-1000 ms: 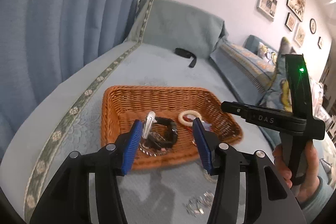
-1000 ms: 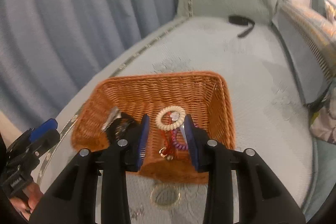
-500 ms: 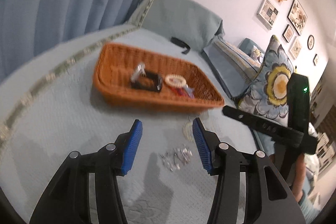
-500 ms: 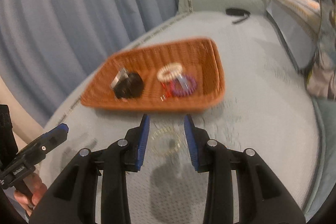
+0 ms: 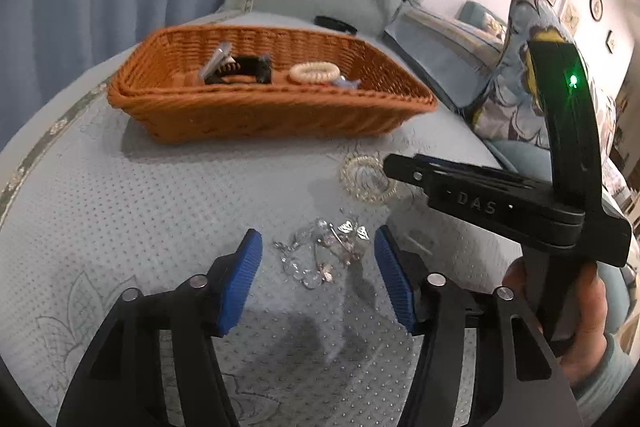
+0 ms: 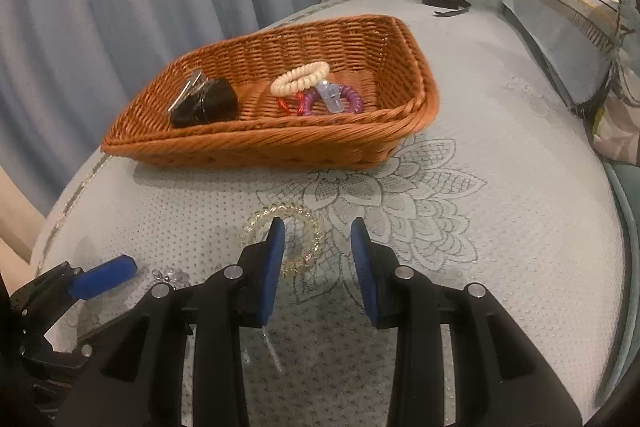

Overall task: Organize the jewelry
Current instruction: 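Grasp the clear bead bracelet with the right tool while the left tool grasps the silver charm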

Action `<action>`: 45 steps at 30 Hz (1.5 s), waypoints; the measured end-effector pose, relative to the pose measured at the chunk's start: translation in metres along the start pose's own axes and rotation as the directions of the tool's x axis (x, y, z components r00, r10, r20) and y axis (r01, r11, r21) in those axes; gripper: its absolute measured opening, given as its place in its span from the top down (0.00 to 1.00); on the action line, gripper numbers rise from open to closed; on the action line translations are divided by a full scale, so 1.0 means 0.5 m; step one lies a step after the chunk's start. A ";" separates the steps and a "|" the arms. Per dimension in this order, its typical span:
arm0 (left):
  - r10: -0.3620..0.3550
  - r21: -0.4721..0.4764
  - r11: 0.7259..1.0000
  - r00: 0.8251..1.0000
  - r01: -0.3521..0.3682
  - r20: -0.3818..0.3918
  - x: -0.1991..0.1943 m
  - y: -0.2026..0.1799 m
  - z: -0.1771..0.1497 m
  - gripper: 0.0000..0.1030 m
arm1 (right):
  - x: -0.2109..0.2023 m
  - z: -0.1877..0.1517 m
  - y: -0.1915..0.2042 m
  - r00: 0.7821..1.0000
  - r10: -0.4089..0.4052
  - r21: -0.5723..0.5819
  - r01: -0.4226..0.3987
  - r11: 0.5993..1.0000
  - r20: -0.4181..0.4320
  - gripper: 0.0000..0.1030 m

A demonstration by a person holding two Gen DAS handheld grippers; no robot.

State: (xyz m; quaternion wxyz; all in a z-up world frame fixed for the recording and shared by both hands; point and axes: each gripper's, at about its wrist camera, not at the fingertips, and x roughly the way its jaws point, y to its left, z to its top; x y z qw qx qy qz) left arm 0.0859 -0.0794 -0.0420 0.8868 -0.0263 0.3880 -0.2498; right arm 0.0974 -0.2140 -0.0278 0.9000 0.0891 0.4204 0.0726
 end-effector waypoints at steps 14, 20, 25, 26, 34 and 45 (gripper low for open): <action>0.038 0.010 0.999 0.998 -0.037 -0.049 0.023 0.003 -0.002 0.81 | 0.030 -0.007 0.031 0.995 -0.094 -0.071 0.091 0.993 -0.036 0.74; 0.027 0.013 1.000 0.998 -0.026 -0.053 0.019 0.007 -0.005 0.84 | 0.037 -0.005 0.037 0.993 -0.105 -0.084 0.101 0.991 -0.047 0.75; -0.007 -0.050 0.999 0.999 0.004 -0.048 0.009 0.033 -0.005 0.92 | 0.033 -0.008 0.061 0.994 -0.109 -0.129 0.105 0.986 -0.025 0.92; -0.016 -0.061 0.998 0.999 0.013 -0.048 0.008 0.037 -0.005 0.93 | 0.028 -0.008 0.064 0.994 -0.113 -0.133 0.110 0.985 -0.013 0.92; -0.065 -0.113 0.992 0.998 0.061 -0.028 -0.005 0.059 -0.005 0.93 | -0.006 -0.010 0.052 0.998 -0.045 -0.115 0.050 0.992 0.046 0.92; -0.122 -0.158 0.980 0.992 0.124 0.025 -0.037 0.092 -0.001 0.93 | -0.023 -0.009 0.043 0.997 -0.018 -0.096 0.025 0.995 0.077 0.92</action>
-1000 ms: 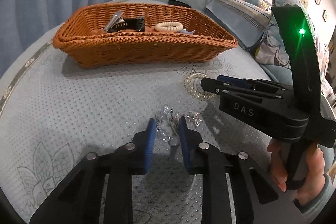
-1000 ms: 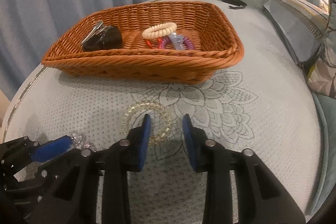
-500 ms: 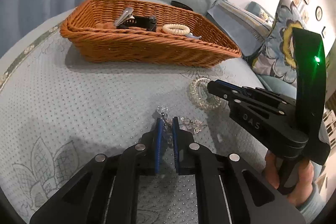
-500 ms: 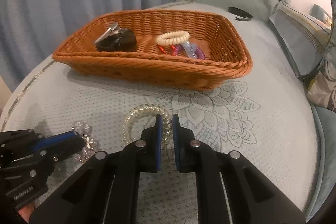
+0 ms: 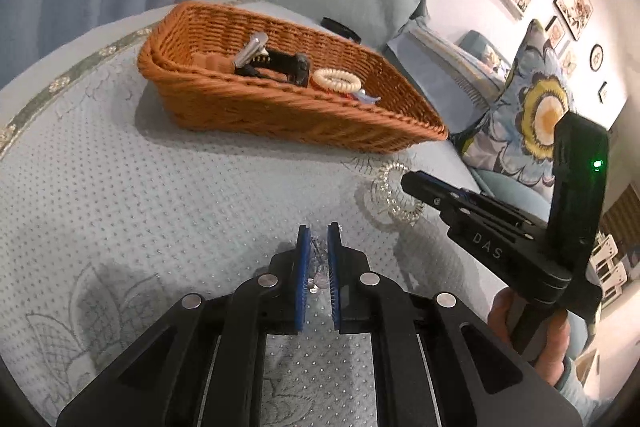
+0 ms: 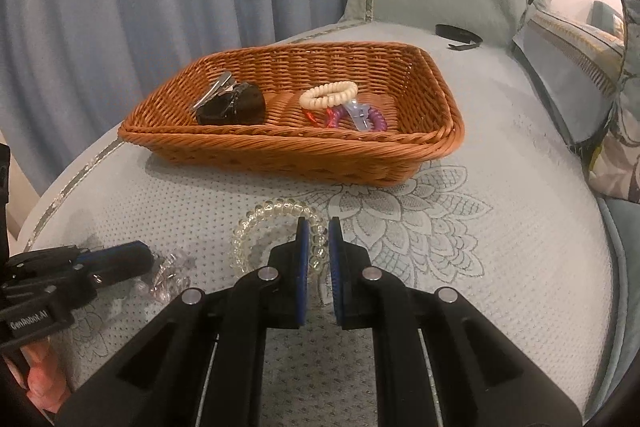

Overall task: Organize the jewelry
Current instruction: 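Grasp the clear bead bracelet with the right tool while the left tool grasps the silver charm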

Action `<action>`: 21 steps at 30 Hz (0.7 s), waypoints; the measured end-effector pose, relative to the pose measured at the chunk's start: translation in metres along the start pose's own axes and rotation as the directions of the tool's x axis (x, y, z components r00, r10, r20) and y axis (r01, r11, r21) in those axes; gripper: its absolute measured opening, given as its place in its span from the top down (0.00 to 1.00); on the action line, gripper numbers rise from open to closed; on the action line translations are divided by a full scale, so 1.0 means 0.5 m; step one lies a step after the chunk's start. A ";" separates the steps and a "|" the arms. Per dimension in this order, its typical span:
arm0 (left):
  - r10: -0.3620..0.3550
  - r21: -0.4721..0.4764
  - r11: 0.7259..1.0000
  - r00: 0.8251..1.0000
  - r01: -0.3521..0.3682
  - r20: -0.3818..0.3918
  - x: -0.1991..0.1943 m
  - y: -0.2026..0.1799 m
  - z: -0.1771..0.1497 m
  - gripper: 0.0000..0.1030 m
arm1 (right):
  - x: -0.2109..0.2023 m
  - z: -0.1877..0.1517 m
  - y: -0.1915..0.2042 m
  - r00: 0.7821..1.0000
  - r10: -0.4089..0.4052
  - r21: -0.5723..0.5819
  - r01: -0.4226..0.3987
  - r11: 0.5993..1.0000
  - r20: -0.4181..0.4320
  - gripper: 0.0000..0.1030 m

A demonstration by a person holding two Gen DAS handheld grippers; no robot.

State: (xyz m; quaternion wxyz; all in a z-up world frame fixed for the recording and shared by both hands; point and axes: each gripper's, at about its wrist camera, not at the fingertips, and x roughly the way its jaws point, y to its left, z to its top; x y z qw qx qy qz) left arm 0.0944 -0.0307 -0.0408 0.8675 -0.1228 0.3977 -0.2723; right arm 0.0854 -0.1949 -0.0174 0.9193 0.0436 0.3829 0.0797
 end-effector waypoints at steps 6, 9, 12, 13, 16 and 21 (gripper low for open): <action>-0.015 -0.004 1.000 1.000 0.015 -0.006 -0.012 0.014 0.008 0.93 | 0.003 -0.001 -0.003 1.000 0.006 0.008 -0.005 1.000 -0.007 0.92; -0.007 -0.037 0.999 0.999 0.006 -0.033 -0.003 0.026 0.007 0.55 | 0.004 0.000 -0.003 1.000 0.007 0.012 -0.007 1.000 -0.009 0.92; 0.018 -0.004 1.000 0.998 -0.019 -0.056 0.004 0.016 0.002 0.43 | 0.006 0.000 -0.009 1.000 0.014 0.025 -0.014 1.000 -0.014 0.92; 0.031 0.023 0.999 0.998 -0.030 -0.059 0.008 0.004 0.000 0.43 | 0.006 0.000 -0.010 1.000 0.016 0.029 -0.016 0.999 -0.015 0.92; 0.164 0.140 0.978 0.984 -0.153 -0.072 0.035 -0.039 -0.012 0.47 | 0.007 0.000 -0.012 1.000 0.019 0.034 -0.019 0.999 -0.016 0.92; 0.229 0.237 0.948 0.972 -0.210 -0.054 0.050 -0.074 -0.021 0.78 | 0.006 -0.001 -0.008 1.000 0.015 0.022 -0.015 1.000 -0.014 0.92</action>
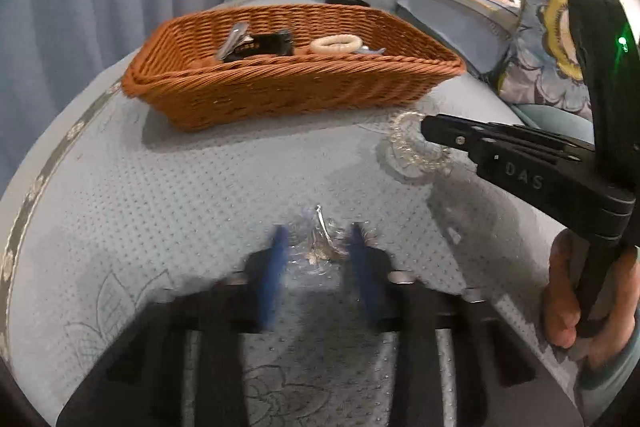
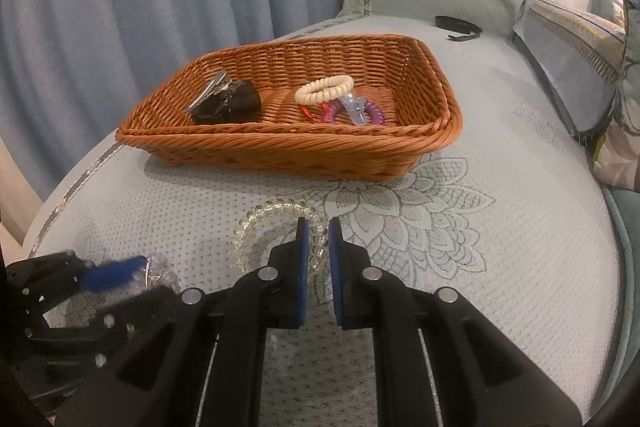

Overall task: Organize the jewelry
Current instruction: 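Grasp the clear bead bracelet with the right tool while the left tool grasps the silver charm, then carry the bead bracelet and charm into the basket and open both tools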

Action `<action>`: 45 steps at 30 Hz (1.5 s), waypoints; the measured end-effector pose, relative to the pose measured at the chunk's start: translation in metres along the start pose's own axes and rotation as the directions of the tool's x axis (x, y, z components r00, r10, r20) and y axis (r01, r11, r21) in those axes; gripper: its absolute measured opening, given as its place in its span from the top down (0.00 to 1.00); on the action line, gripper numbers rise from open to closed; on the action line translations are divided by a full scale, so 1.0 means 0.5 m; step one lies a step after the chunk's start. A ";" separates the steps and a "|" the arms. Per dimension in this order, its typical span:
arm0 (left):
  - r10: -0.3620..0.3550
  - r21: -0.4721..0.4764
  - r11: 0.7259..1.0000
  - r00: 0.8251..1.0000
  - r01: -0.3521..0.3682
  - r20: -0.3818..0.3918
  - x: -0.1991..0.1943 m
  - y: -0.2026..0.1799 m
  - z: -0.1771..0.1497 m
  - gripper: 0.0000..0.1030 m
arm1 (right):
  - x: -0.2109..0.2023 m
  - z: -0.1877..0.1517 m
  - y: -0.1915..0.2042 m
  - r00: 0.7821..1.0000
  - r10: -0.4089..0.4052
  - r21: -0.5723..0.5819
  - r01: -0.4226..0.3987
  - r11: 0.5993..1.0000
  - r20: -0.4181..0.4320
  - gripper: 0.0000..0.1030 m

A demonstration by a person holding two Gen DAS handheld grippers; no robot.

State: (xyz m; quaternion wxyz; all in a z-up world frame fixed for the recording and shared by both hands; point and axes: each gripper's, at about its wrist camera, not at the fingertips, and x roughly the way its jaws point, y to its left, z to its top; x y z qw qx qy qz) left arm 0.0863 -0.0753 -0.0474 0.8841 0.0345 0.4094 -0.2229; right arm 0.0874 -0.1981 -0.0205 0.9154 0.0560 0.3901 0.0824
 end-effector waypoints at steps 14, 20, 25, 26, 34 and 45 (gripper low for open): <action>-0.140 -0.081 0.986 0.987 0.147 0.082 -0.044 0.042 -0.002 0.93 | -0.036 -0.004 0.007 0.996 0.043 -0.027 -0.041 0.999 0.081 0.92; -0.213 -0.130 0.963 0.964 0.235 0.162 -0.071 0.064 0.005 0.93 | -0.047 -0.005 0.003 0.992 0.054 -0.019 -0.052 0.998 0.111 0.92; -0.234 -0.129 0.955 0.945 0.268 0.229 -0.098 0.064 0.015 0.93 | -0.068 -0.007 0.002 0.985 0.073 -0.018 -0.071 0.997 0.159 0.92; -0.234 -0.129 0.954 0.942 0.270 0.240 -0.103 0.063 0.017 0.93 | -0.076 -0.007 0.003 0.982 0.071 -0.018 -0.069 0.997 0.177 0.92; -0.213 -0.153 0.947 0.909 0.283 0.358 -0.166 0.076 0.059 0.93 | -0.166 0.034 0.020 0.945 0.101 -0.030 -0.097 0.995 0.311 0.92; -0.202 -0.130 0.947 0.860 0.293 0.469 -0.190 0.119 0.248 0.93 | -0.150 0.235 0.006 0.937 0.033 0.001 -0.035 0.999 0.347 0.92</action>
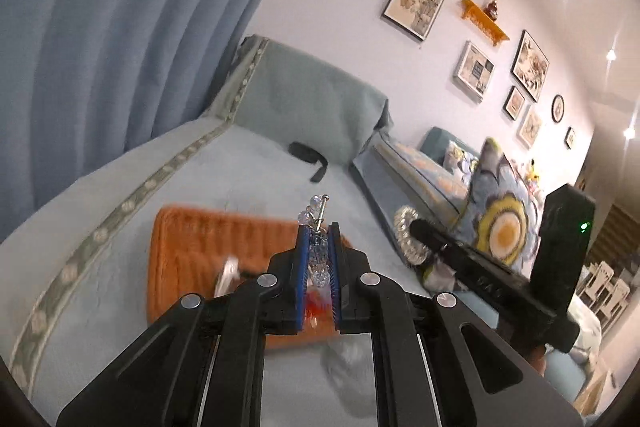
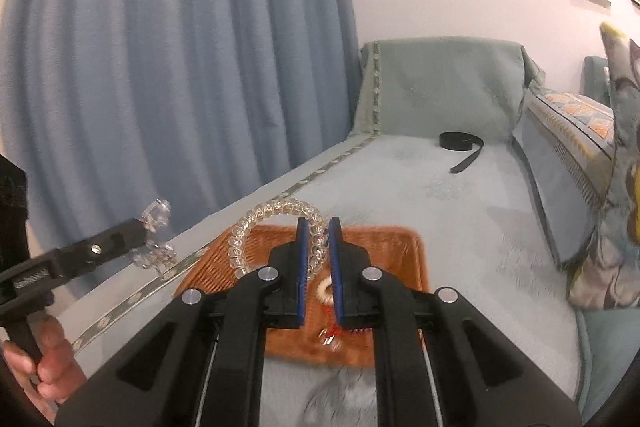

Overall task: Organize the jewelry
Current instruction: 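Carry the bead bracelet and charm into the basket and open both tools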

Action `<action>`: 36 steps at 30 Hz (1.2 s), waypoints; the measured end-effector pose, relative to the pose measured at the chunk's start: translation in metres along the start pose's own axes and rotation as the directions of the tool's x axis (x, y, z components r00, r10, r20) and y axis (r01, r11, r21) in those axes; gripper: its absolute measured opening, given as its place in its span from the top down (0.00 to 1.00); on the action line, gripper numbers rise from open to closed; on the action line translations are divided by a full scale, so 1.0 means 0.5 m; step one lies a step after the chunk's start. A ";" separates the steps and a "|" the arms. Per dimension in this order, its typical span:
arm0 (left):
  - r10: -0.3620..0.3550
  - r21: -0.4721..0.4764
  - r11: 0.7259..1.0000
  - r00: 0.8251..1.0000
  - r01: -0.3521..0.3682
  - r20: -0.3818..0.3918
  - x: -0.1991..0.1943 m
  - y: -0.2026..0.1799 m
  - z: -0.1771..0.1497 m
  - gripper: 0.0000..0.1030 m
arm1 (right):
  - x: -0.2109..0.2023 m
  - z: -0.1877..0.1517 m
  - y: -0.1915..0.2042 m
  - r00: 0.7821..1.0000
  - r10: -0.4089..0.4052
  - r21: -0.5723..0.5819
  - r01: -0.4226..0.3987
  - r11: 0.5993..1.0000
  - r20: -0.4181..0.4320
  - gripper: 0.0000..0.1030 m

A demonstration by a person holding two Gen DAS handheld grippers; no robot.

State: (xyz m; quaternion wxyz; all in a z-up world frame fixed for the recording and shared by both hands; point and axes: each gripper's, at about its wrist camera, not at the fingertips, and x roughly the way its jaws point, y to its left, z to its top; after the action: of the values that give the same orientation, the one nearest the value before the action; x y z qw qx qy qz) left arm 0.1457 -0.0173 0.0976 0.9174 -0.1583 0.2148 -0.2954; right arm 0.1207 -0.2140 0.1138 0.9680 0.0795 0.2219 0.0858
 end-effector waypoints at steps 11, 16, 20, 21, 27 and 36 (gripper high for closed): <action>0.105 -0.053 0.992 0.985 -0.113 -0.135 0.228 0.068 0.042 0.93 | 0.254 0.016 -0.063 0.949 -0.077 0.074 0.104 0.992 -0.306 0.92; 0.115 -0.073 0.988 0.964 -0.137 -0.242 0.310 0.090 -0.002 0.93 | 0.310 -0.019 -0.072 0.907 -0.107 0.053 0.140 0.989 -0.407 0.92; 0.122 -0.063 0.987 0.946 -0.148 -0.299 0.339 0.093 -0.033 0.93 | 0.332 -0.040 -0.068 0.879 -0.103 0.032 0.132 0.991 -0.466 0.92; 0.124 -0.065 0.987 0.944 -0.150 -0.305 0.340 0.094 -0.037 0.93 | 0.334 -0.042 -0.069 0.876 -0.095 0.037 0.127 0.991 -0.473 0.92; 0.103 -0.078 0.988 0.951 -0.131 -0.293 0.310 0.092 -0.038 0.58 | 0.329 -0.044 -0.074 0.871 -0.077 0.050 0.116 0.992 -0.484 0.79; 0.128 0.032 0.992 0.982 -0.125 -0.139 0.118 0.021 -0.034 0.37 | 0.174 -0.027 -0.050 0.930 -0.050 0.037 0.068 0.997 -0.364 0.52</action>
State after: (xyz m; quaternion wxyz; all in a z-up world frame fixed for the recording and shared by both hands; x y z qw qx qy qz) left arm 0.1855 -0.0482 0.0607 0.9186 -0.1126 0.2853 -0.2492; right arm 0.1953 -0.2193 0.0609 0.9104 0.0791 0.4008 0.0645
